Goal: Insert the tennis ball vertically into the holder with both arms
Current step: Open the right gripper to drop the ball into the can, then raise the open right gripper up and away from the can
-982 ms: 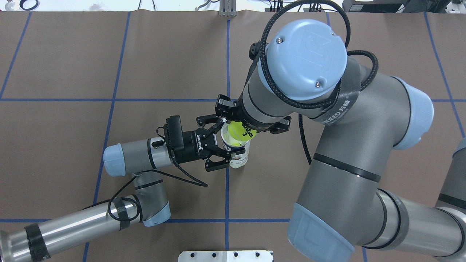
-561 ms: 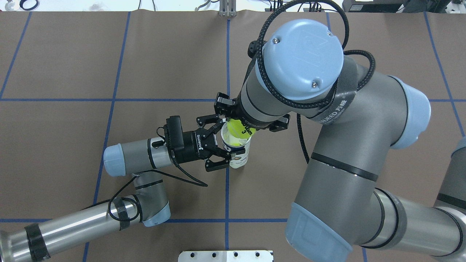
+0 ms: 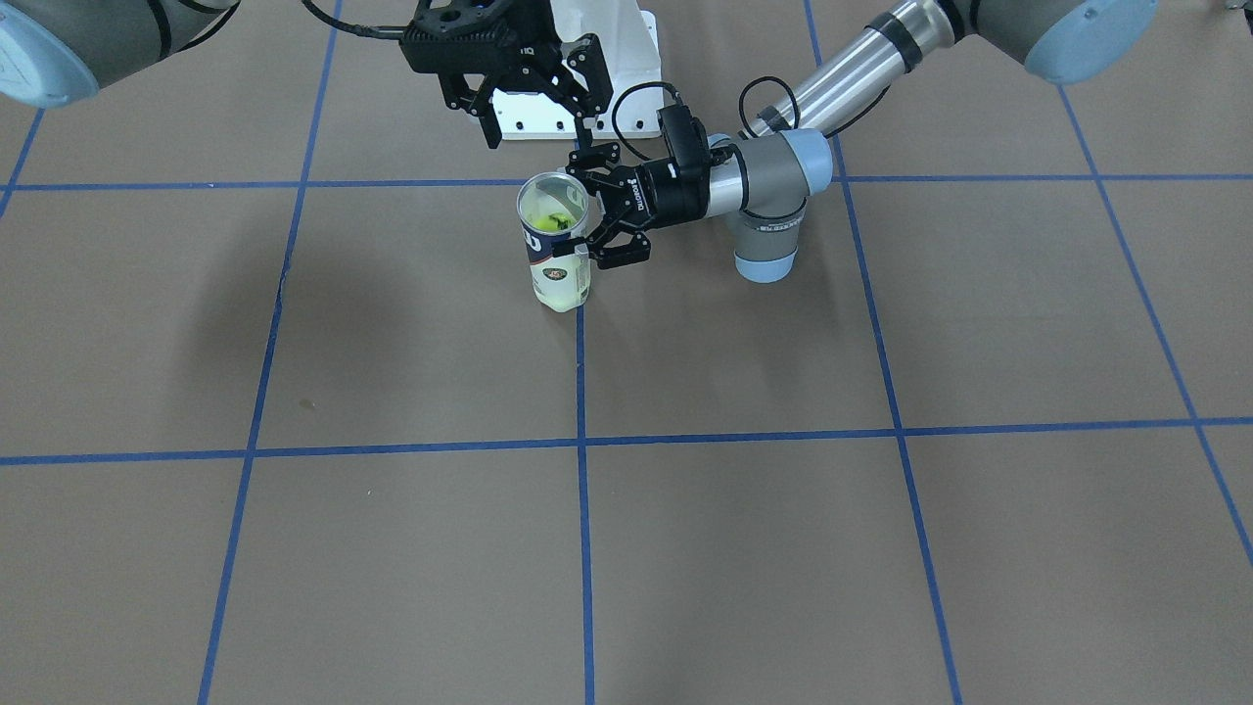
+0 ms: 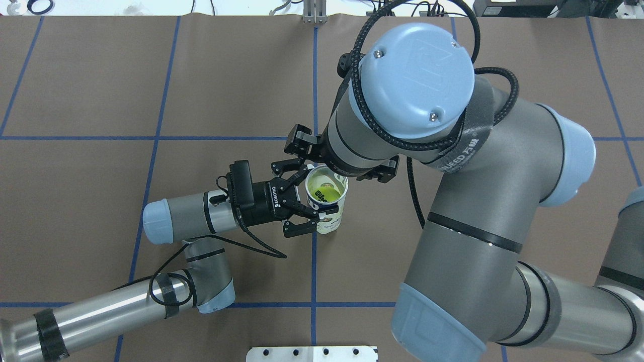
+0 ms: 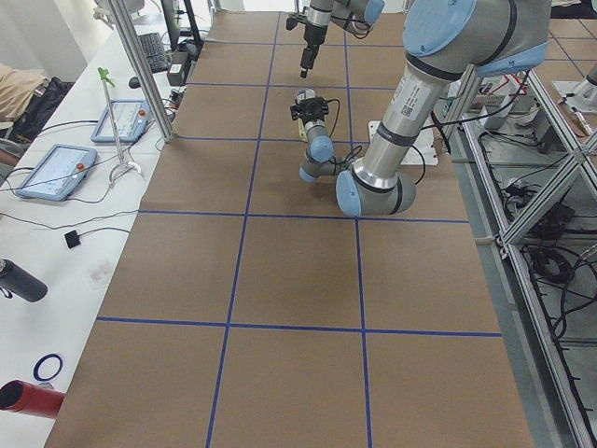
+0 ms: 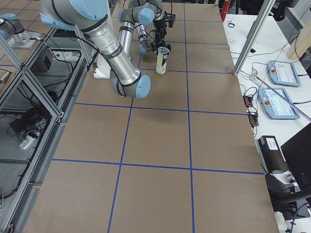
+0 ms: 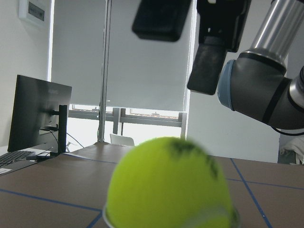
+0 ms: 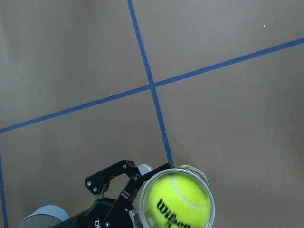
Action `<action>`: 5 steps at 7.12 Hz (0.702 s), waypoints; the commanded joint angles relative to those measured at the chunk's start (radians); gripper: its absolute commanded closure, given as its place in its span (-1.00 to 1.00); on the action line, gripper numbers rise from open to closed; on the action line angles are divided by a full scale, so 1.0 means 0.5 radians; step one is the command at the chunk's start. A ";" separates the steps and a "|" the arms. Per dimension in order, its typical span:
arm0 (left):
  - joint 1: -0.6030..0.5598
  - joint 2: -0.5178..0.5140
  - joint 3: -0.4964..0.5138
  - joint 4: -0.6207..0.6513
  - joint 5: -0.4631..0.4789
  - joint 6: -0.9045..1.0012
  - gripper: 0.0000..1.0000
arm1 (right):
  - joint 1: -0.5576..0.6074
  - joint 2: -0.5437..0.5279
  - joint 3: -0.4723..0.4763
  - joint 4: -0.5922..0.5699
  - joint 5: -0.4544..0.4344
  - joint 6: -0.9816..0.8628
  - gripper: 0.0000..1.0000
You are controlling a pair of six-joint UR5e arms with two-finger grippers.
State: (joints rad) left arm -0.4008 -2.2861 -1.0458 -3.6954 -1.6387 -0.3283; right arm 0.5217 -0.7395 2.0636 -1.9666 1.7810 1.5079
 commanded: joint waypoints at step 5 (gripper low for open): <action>-0.002 0.001 -0.010 -0.003 -0.002 -0.003 -0.97 | 0.125 -0.058 0.015 -0.009 0.031 -0.196 -0.99</action>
State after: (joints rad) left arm -0.4018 -2.2862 -1.0490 -3.6964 -1.6398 -0.3293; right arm 0.5598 -0.7549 2.0717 -1.9703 1.7921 1.4423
